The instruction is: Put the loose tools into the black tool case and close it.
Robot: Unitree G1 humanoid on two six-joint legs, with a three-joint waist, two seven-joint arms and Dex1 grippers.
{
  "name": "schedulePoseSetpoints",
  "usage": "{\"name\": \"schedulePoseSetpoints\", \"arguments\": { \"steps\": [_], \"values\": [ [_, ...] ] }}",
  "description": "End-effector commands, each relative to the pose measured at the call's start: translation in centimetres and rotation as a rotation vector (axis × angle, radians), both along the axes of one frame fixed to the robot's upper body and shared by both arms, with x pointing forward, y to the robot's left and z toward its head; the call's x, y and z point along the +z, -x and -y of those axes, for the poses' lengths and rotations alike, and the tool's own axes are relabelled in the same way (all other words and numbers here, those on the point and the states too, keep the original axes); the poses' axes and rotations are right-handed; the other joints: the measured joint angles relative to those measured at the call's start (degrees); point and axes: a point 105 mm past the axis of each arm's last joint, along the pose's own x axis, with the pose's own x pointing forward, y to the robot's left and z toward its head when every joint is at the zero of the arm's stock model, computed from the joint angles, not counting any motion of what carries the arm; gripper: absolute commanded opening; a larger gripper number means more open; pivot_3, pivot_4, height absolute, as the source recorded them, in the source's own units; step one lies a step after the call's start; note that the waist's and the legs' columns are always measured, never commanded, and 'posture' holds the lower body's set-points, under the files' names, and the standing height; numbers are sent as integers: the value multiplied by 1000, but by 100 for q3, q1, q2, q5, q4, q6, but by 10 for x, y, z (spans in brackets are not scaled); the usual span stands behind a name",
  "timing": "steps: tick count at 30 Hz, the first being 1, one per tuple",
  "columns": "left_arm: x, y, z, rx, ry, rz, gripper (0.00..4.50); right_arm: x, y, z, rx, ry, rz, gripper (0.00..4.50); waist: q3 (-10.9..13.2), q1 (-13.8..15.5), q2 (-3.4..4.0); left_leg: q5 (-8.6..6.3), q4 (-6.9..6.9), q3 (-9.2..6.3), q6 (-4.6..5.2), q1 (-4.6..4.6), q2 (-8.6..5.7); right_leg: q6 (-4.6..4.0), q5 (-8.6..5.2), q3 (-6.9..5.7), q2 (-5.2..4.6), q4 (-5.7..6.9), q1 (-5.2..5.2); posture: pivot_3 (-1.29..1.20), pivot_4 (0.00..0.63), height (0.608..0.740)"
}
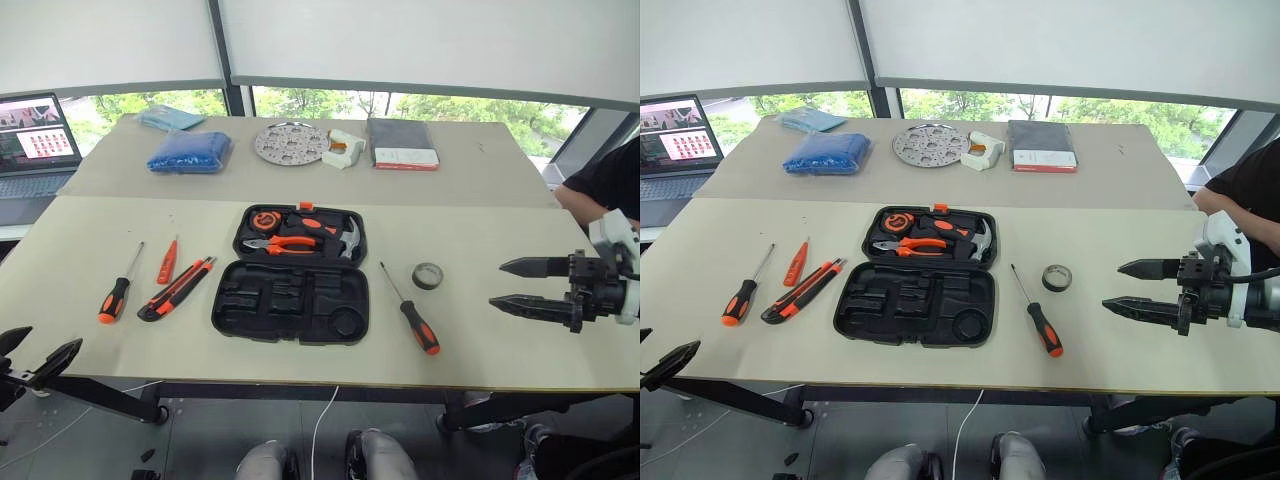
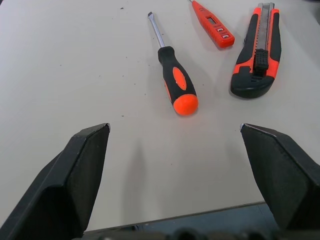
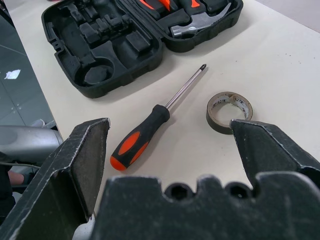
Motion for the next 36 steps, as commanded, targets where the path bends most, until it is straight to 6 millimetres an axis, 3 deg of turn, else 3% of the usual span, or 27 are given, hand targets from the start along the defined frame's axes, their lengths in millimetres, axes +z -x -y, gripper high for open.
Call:
{"name": "schedulePoseSetpoints", "arguments": {
  "steps": [1,4,8,13,18,26,29,33,36],
  "values": [
    [13,-2,1,3,-24,18,4477,12,1,-1,6,5,45,4480,0,0,0,0,0,0,0,0,0,0,0,0,0,0,0,0,150,718],
    [14,-13,5,-3,-22,-1,4477,18,1,-6,13,17,78,4480,0,0,0,0,2,0,0,1,0,0,0,0,0,3,2,0,150,718],
    [23,-30,13,-31,4,-18,4477,31,5,-29,93,0,101,4480,0,3,1,3,14,-1,-4,1,1,1,0,0,0,15,2,0,150,718],
    [17,-69,16,-21,45,-142,4477,47,17,-85,321,-22,132,4480,-2,3,4,10,16,-2,-19,3,2,1,9,1,3,20,2,0,150,718],
    [15,-103,9,42,108,-195,4477,52,18,-121,432,-27,210,4480,0,-17,0,16,16,-2,-26,2,2,-3,14,1,12,22,3,0,150,718],
    [-14,-117,3,88,139,-316,4477,49,16,-141,481,-50,249,4480,1,-58,-4,38,46,5,18,-14,0,-44,37,-11,34,21,1,0,150,718],
    [-31,-113,-1,100,123,-367,3771,48,9,-142,454,-57,273,4500,0,-69,-4,37,51,6,17,-13,1,-43,36,-12,33,25,2,0,150,718],
    [-39,-108,-9,119,108,-388,2368,44,7,-138,441,-50,276,4500,0,-83,-4,27,62,6,-2,-6,2,-8,16,-2,19,40,3,0,150,718],
    [-22,-114,-12,108,102,-320,1279,42,7,-135,432,-39,276,4500,0,-95,-4,14,73,8,-24,3,0,-6,13,7,2,70,3,0,150,718]
  ]
}}
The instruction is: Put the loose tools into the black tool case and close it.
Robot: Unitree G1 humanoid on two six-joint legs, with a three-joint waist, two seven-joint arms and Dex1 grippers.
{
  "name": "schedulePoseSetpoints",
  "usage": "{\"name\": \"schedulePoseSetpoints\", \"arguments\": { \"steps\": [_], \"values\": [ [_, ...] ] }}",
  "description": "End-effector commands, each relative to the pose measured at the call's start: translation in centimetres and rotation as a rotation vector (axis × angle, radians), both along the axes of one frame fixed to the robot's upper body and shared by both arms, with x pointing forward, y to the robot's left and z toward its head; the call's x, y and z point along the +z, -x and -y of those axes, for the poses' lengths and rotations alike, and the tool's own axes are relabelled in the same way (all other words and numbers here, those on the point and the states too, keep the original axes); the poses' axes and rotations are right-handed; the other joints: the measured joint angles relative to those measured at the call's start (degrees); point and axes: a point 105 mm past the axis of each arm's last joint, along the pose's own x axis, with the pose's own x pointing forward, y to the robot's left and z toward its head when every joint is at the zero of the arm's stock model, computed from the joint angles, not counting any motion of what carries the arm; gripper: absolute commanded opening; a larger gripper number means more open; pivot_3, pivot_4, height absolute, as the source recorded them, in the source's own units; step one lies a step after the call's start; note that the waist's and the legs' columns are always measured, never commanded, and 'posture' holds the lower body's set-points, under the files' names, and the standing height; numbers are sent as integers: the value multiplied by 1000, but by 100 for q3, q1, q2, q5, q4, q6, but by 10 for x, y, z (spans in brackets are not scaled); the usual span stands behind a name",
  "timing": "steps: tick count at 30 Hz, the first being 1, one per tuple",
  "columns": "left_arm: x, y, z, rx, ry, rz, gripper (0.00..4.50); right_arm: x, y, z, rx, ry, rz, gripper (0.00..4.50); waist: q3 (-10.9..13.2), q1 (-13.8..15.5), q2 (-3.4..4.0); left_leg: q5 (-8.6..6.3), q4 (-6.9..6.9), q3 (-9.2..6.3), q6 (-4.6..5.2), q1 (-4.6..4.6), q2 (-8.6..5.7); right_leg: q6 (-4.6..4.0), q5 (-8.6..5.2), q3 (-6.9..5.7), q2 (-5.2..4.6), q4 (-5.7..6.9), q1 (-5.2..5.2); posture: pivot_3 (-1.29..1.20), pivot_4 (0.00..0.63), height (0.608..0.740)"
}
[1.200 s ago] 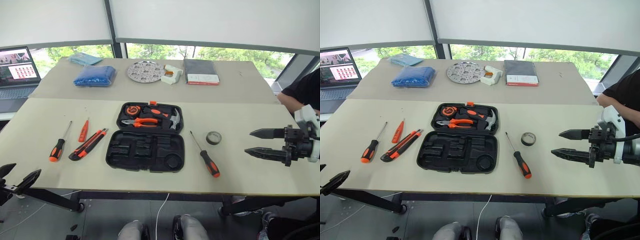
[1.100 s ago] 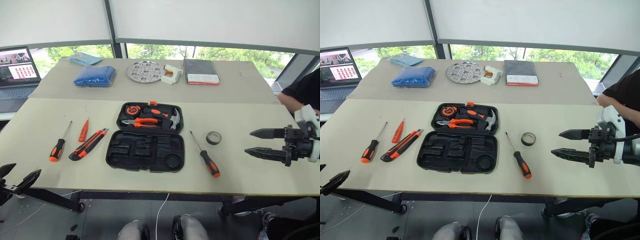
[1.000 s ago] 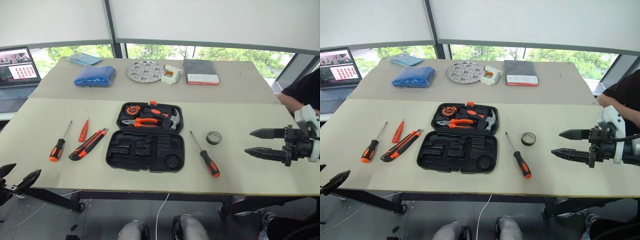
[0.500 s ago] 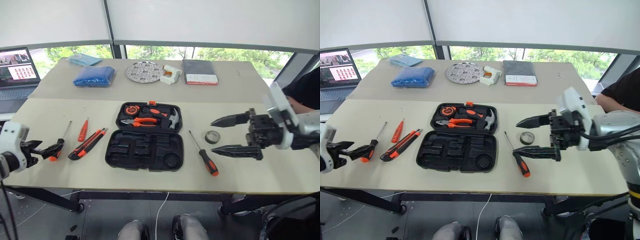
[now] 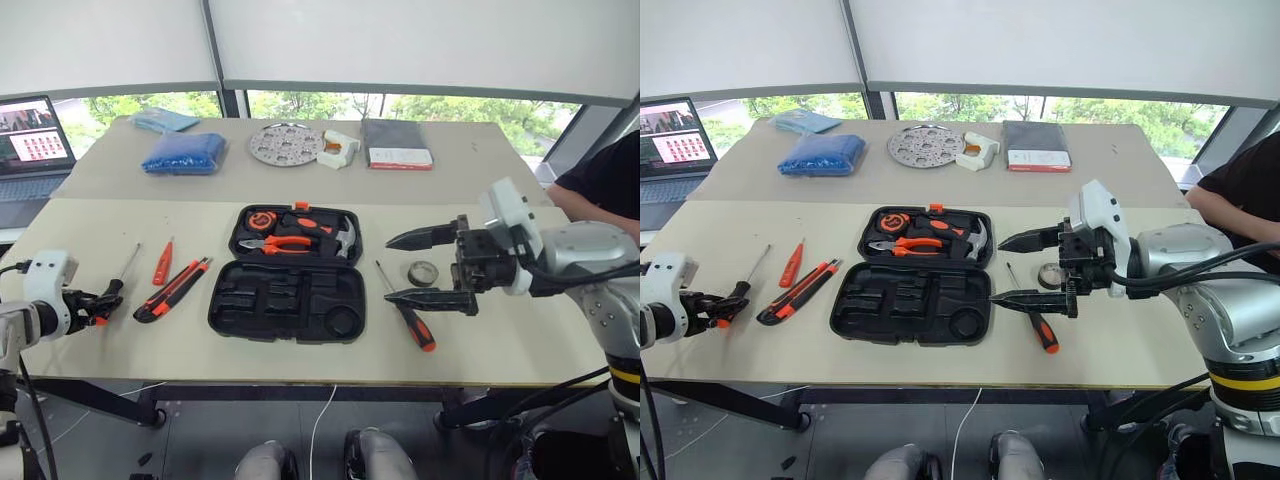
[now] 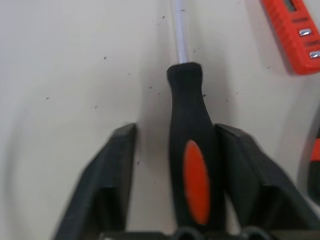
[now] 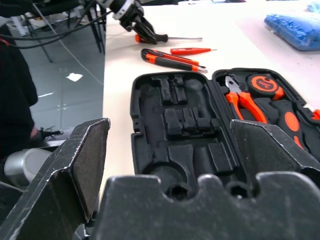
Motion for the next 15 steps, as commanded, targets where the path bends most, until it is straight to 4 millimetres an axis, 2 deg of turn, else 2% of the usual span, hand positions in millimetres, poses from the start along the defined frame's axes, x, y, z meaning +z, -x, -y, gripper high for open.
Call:
{"name": "schedulePoseSetpoints", "arguments": {
  "steps": [1,3,5,7,9,11,14,15],
  "values": [
    [13,-2,-5,-13,-8,47,1034,6,2,5,-4,9,55,4500,0,-2,0,0,1,0,0,0,0,0,0,-2,-1,3,0,0,150,718],
    [48,-17,4,-86,-23,171,878,4,3,8,-13,18,41,4500,3,3,-5,0,2,0,-1,-1,1,0,0,-3,-2,7,-2,0,150,718],
    [87,-27,32,-293,-81,298,878,-1,3,12,-25,32,4,4500,14,20,-25,0,8,-1,-1,-7,2,-1,0,-8,-1,12,-7,0,150,718],
    [108,-29,67,-521,-126,358,878,-6,4,16,-34,49,-23,4500,20,57,-45,1,31,-11,-5,-27,7,-4,0,-22,0,21,-13,0,150,718],
    [115,-28,109,-770,-158,368,878,-10,3,19,-60,62,-3,4500,20,92,-45,0,42,-13,-5,-34,7,-21,10,-22,-7,19,-14,0,150,718],
    [114,-28,149,-982,-167,350,878,-11,-1,22,-107,59,21,4500,19,115,-42,0,47,-12,-4,-39,0,-25,14,-19,-15,16,-12,0,150,718],
    [101,-29,196,-1250,-230,296,878,-13,-4,24,-156,54,40,4500,17,103,-37,1,57,-8,0,-51,-5,-7,11,-20,-7,17,-11,0,150,718],
    [96,-30,205,-1320,-256,277,878,-13,-3,24,-162,52,43,4500,18,95,-37,5,66,-8,7,-51,-4,2,6,-18,0,21,-11,0,150,718]
  ]
}}
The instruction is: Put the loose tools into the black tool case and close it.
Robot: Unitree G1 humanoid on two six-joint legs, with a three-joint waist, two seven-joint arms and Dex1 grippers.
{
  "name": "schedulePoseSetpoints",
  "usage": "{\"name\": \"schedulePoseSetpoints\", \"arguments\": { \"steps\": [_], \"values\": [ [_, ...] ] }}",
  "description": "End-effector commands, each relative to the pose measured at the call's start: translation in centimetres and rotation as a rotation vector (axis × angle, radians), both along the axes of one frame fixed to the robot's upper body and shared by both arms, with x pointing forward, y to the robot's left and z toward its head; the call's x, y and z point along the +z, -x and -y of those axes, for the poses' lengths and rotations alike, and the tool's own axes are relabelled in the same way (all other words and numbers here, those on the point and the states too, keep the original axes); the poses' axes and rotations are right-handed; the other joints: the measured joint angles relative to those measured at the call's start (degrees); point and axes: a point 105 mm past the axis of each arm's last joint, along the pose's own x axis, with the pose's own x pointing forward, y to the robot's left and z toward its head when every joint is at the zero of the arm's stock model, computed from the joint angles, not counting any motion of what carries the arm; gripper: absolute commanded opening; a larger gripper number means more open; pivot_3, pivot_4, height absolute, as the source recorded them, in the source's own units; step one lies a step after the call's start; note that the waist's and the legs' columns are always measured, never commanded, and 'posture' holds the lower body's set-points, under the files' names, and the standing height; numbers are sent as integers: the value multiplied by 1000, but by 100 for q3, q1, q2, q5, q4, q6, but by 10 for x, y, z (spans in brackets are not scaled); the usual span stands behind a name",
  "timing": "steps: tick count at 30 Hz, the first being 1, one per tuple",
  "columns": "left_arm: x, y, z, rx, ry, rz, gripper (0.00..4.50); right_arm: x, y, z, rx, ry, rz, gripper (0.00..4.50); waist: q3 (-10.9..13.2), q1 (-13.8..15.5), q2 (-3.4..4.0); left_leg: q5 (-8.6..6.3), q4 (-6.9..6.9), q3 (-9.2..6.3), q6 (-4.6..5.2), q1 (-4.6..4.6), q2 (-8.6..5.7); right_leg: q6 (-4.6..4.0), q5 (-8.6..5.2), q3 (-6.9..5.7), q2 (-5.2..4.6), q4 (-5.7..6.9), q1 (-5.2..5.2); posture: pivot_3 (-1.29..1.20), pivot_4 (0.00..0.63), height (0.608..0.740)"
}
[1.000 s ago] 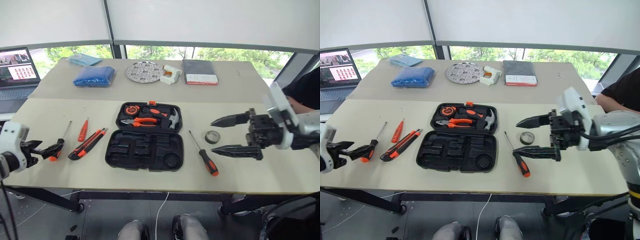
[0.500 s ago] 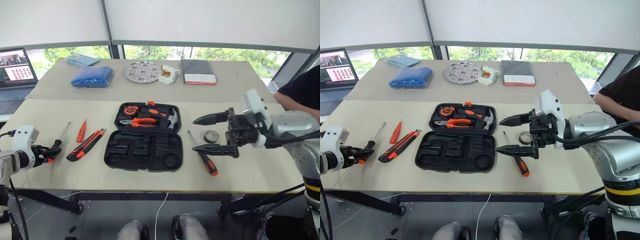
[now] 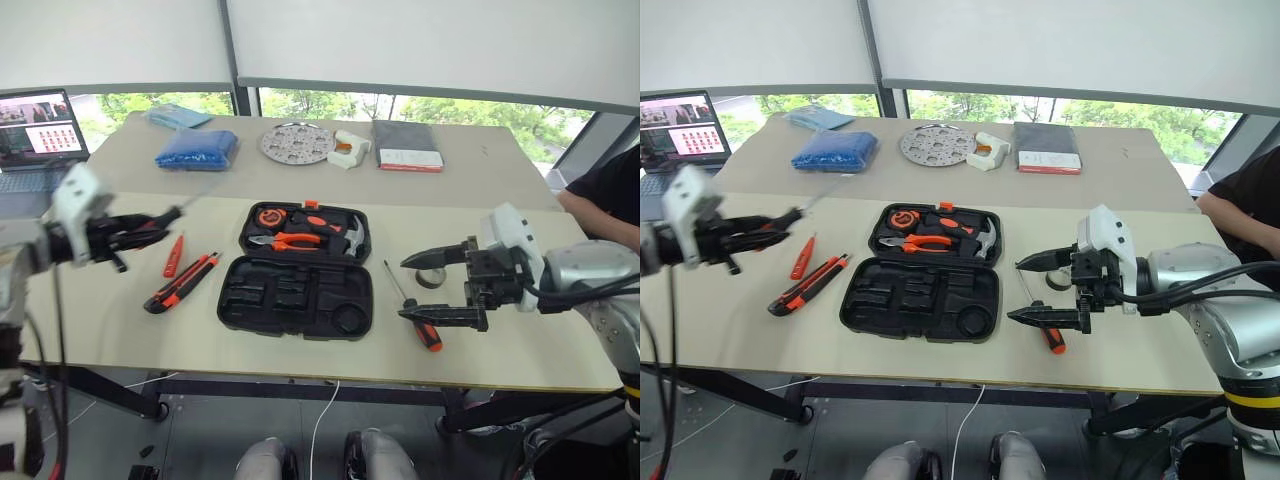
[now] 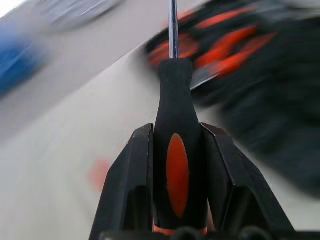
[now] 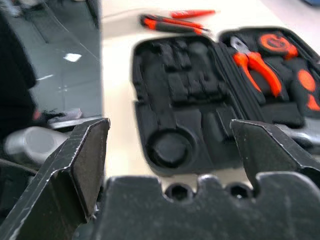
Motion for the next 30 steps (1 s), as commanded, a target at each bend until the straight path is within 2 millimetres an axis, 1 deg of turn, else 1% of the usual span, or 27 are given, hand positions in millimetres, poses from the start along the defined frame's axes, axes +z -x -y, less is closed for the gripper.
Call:
{"name": "schedulePoseSetpoints", "arguments": {
  "steps": [1,5,7,9,13,17,20,26,30],
  "values": [
    [-19,0,45,-282,-188,-2,878,12,2,1,-40,-11,88,4500,0,-13,-1,24,13,-1,42,-6,3,0,-1,-2,16,3,0,0,150,718],
    [-33,-20,71,-373,-243,24,878,11,6,-2,-64,-28,98,4500,4,-56,-3,27,32,-3,49,-14,14,1,-2,1,39,10,-4,0,150,718],
    [-41,-28,78,-407,-289,42,878,10,8,-4,-80,-38,97,4500,4,-70,-3,29,37,-6,51,-14,21,0,-1,4,43,10,-4,0,150,718],
    [-45,-35,80,-418,-320,60,878,9,11,-5,-90,-42,96,4500,4,-68,-3,28,37,-9,53,-11,21,0,-2,7,38,13,-2,0,150,718],
    [-46,-43,77,-422,-334,62,878,7,16,-2,-119,-36,98,4500,5,-66,-4,20,43,-14,69,-22,22,0,-1,1,36,10,-3,0,150,718],
    [-49,-47,65,-401,-369,62,878,7,16,2,-152,-36,100,4500,5,-58,-4,10,58,-19,88,-37,21,1,0,-11,33,4,-5,0,150,718],
    [-49,-51,63,-380,-362,60,878,7,16,2,-153,-36,100,4500,5,-43,-4,1,76,-22,103,-48,21,7,2,-16,30,3,-5,0,150,718],
    [-56,-53,60,-368,-384,55,878,8,15,0,-156,-40,108,4500,5,-25,-4,-15,111,-30,130,-70,21,24,11,-25,24,-2,-6,0,150,718],
    [-56,-54,60,-356,-366,46,878,9,15,0,-155,-40,111,4500,5,-21,-4,-18,119,-31,136,-77,20,35,18,-25,22,-9,-5,0,150,718]
  ]
}}
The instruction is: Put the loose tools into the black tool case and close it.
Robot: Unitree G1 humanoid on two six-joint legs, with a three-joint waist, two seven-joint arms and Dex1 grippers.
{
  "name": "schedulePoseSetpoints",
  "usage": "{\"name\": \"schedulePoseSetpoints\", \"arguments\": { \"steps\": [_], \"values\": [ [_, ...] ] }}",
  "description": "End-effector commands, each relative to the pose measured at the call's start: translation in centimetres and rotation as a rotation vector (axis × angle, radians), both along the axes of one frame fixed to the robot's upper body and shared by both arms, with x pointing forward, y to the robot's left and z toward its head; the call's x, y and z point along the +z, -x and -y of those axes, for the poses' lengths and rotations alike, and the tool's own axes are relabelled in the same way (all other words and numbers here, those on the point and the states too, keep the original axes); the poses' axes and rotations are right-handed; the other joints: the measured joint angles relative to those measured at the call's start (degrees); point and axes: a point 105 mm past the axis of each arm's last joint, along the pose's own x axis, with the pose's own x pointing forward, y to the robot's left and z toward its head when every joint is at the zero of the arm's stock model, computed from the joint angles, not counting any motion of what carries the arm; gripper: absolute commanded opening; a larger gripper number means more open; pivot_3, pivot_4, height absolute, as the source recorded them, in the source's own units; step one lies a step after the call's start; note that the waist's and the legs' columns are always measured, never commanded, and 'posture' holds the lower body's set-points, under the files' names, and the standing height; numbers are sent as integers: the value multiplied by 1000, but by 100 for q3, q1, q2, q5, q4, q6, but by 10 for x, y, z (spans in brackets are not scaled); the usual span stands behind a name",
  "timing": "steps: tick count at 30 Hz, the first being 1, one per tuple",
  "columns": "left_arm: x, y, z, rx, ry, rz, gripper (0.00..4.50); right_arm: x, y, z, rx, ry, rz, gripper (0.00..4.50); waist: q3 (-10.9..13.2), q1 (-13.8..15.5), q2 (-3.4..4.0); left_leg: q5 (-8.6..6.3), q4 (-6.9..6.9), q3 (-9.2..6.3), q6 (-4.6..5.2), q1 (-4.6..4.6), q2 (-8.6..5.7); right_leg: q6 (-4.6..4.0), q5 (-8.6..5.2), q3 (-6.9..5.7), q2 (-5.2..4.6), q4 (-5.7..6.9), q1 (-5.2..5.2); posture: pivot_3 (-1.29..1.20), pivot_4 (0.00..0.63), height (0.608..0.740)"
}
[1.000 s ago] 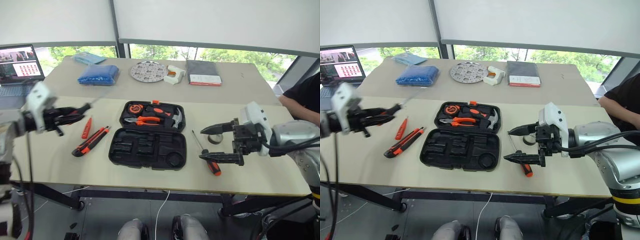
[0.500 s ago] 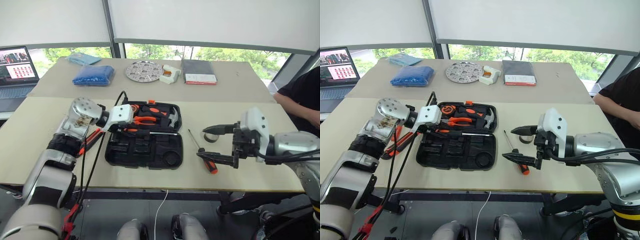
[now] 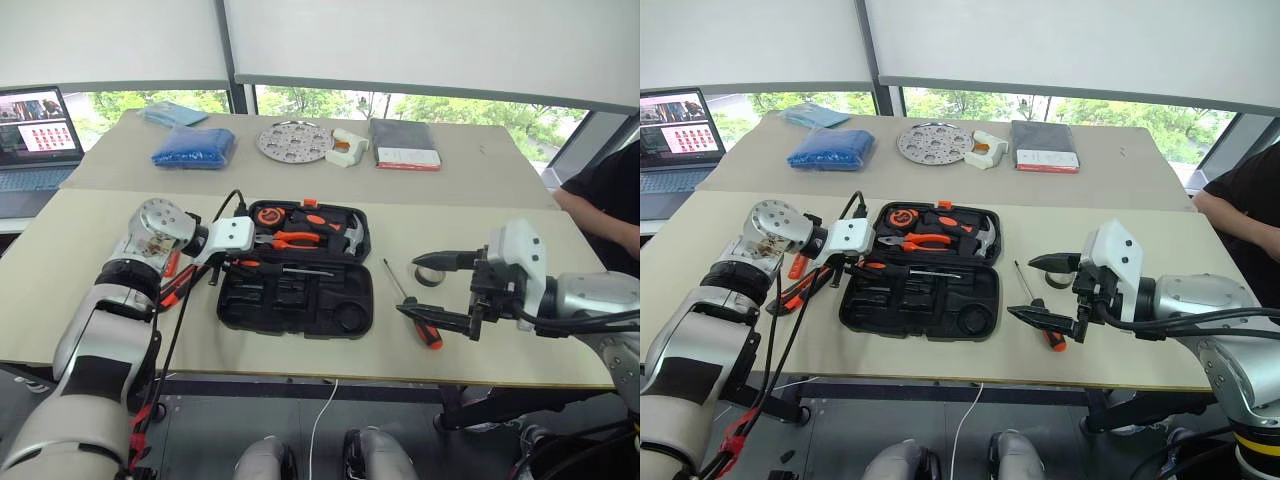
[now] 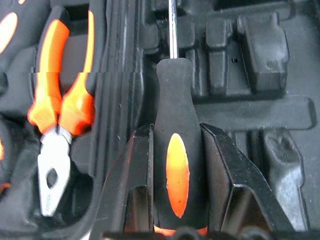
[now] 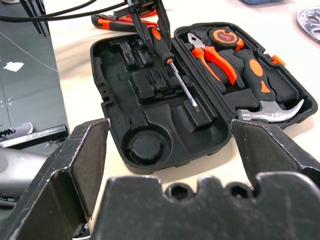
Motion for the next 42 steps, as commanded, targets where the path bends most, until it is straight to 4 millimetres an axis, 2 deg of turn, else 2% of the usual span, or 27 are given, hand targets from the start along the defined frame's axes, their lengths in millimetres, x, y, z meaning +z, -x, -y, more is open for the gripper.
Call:
{"name": "schedulePoseSetpoints", "arguments": {
  "steps": [1,2,3,9,10,13,22,26,29,39,42],
  "values": [
    [20,-6,5,1,35,53,1378,11,3,-1,8,1,46,4500,0,0,0,0,0,0,0,0,0,0,0,0,0,0,0,0,150,718],
    [21,-6,5,2,42,47,1879,11,3,-2,9,1,46,4500,0,1,0,-1,1,-1,1,-1,0,1,0,0,0,0,0,0,150,718],
    [23,-6,5,1,46,44,2071,12,3,-2,10,0,46,4500,0,1,0,-1,1,-1,1,-1,0,1,0,0,0,0,0,0,150,718],
    [43,-8,14,-3,129,55,4207,11,3,-3,20,-3,43,4500,0,1,0,-1,4,-2,1,-2,-1,1,1,-3,1,1,0,0,150,718],
    [45,-8,15,-3,140,55,4453,11,4,-3,21,-4,42,4500,0,0,0,-1,4,-2,1,-2,-1,1,1,-2,1,1,0,0,150,718],
    [50,-9,18,-6,155,57,4453,11,4,-4,26,-5,42,4500,0,0,0,-1,4,-2,1,-2,-1,1,1,-2,2,1,0,0,150,718],
    [26,-4,18,-51,39,33,4453,12,2,-6,24,-17,48,4500,0,-3,0,0,4,-2,1,-1,-3,0,0,-3,5,3,0,0,150,718],
    [29,-8,25,-40,64,48,4453,11,1,-7,21,-19,50,4500,0,9,0,0,5,-2,1,-2,-5,1,1,-3,4,3,0,0,150,718],
    [33,-7,27,-44,99,23,3788,11,2,-7,14,-22,50,4500,0,6,0,0,6,-3,1,-2,-7,1,2,-3,3,3,1,0,150,718],
    [22,-9,28,-27,75,17,50,11,2,-5,0,-23,53,4500,0,0,0,0,7,-3,1,-1,-6,2,2,-3,4,6,1,0,150,718],
    [13,-11,30,-12,44,20,10,11,1,-5,-1,-21,55,4500,0,1,0,0,7,-3,2,-2,-7,2,2,-3,4,6,1,0,150,718]
  ]
}}
